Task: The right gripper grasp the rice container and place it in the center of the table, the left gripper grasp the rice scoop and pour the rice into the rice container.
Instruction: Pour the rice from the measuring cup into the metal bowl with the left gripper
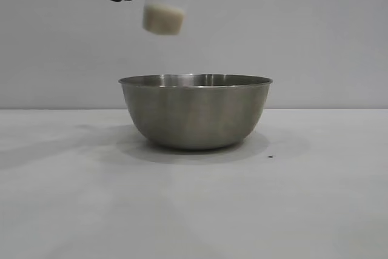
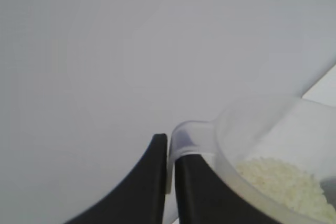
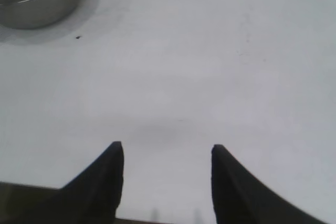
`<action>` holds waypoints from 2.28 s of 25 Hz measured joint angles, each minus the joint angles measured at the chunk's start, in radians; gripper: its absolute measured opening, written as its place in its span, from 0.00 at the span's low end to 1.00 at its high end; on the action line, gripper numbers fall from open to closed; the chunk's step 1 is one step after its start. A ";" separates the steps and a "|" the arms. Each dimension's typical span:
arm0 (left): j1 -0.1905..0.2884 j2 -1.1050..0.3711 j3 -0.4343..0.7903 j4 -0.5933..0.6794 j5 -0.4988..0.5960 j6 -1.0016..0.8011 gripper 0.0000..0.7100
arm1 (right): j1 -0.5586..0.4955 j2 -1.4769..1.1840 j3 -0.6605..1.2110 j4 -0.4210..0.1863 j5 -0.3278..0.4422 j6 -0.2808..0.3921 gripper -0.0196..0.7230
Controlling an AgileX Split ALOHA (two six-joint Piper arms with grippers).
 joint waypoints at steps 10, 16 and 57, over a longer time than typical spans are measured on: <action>-0.021 0.038 -0.007 0.024 0.007 0.239 0.00 | 0.000 0.000 0.000 0.000 0.000 0.000 0.47; -0.021 0.038 -0.009 0.024 -0.007 0.359 0.00 | 0.000 0.000 0.000 0.000 0.000 0.000 0.47; -0.081 0.038 -0.015 0.106 -0.065 1.011 0.00 | 0.000 0.000 0.000 0.000 0.000 0.000 0.47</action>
